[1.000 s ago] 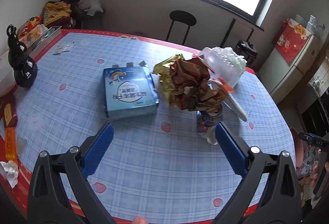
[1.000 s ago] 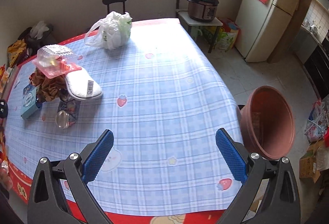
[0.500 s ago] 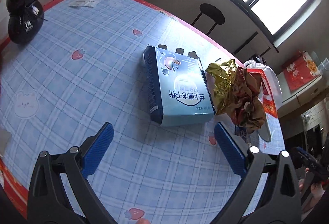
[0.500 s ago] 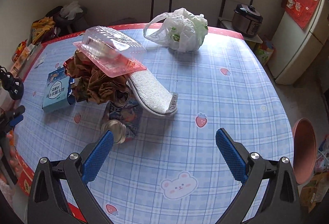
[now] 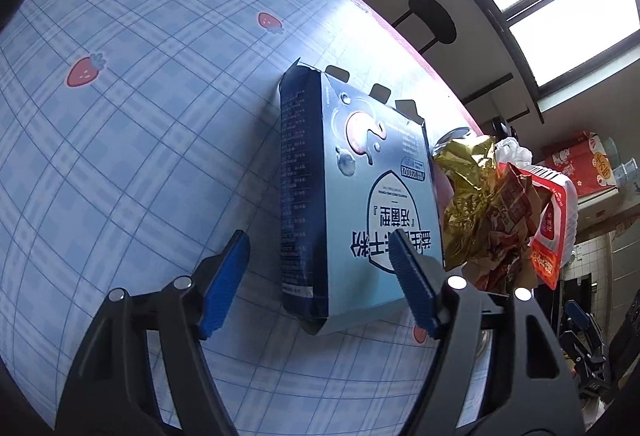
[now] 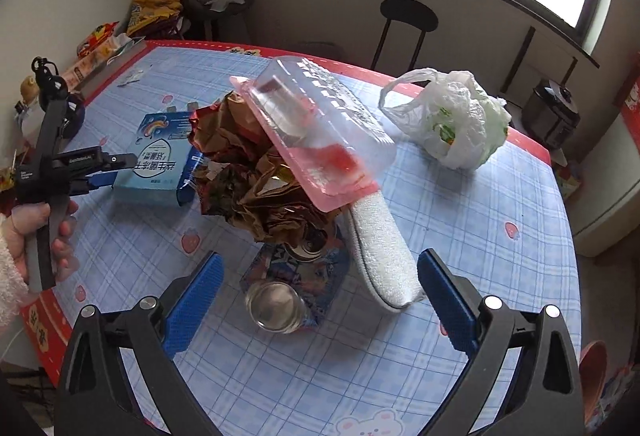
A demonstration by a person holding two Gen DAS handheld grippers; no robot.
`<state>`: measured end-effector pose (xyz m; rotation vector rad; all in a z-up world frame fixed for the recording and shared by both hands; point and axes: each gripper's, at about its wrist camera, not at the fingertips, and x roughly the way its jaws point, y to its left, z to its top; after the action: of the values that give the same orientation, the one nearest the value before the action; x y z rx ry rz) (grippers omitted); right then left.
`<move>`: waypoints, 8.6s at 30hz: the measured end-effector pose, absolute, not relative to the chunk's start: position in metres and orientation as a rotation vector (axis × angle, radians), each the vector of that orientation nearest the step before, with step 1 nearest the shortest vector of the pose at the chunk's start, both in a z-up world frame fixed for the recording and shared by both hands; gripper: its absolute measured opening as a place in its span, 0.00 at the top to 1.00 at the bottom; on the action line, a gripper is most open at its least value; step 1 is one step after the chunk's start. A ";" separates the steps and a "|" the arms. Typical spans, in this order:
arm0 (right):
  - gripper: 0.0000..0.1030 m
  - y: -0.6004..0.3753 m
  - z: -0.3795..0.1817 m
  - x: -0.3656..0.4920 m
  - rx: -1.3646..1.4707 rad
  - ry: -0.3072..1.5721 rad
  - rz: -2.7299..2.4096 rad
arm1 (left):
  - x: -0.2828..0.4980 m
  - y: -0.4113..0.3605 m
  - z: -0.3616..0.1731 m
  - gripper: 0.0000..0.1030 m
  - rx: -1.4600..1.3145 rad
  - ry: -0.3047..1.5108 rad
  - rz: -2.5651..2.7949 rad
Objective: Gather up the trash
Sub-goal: 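Grasp the blue box with the left tool while the right tool grasps the brown paper bags, then carry the box and paper bags to the bin and release them, then return both tools to the table and reach the right tool to the white sponge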
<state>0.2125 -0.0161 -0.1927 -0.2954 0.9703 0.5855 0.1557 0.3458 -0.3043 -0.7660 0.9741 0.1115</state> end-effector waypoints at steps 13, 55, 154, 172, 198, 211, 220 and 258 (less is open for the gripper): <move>0.23 0.069 -0.223 0.220 -0.554 0.921 0.694 | 0.155 0.344 -0.305 0.30 -0.745 0.993 0.066; 0.88 0.078 -0.256 0.240 -0.417 1.107 0.693 | 0.183 0.307 -0.259 0.35 -0.873 0.903 -0.237; 0.98 -0.598 -0.096 0.012 0.448 0.570 -0.039 | 0.158 -0.325 -0.094 0.69 -0.187 0.827 -0.820; 0.98 -0.672 -0.139 0.007 0.489 0.621 -0.198 | 0.206 -0.422 -0.114 0.24 -0.077 0.804 -0.816; 0.15 -0.631 -0.146 0.106 0.476 0.706 -0.181 | 0.139 -0.110 -0.072 0.06 -0.171 0.684 -0.139; 0.06 -0.540 -0.149 0.124 0.425 0.777 -0.094 | 0.063 0.018 -0.077 0.05 -0.197 0.643 0.108; 0.05 -0.409 -0.166 0.155 0.313 0.872 0.089 | 0.008 0.127 -0.102 0.05 -0.295 0.671 0.298; 0.38 -0.019 -0.291 0.274 -0.611 1.125 0.507 | 0.091 0.229 -0.240 0.06 -0.569 0.888 0.131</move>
<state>0.2738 -0.0185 -0.2908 -0.6114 1.1249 0.5070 0.0909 0.2291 -0.2401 -0.5691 0.8878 0.1308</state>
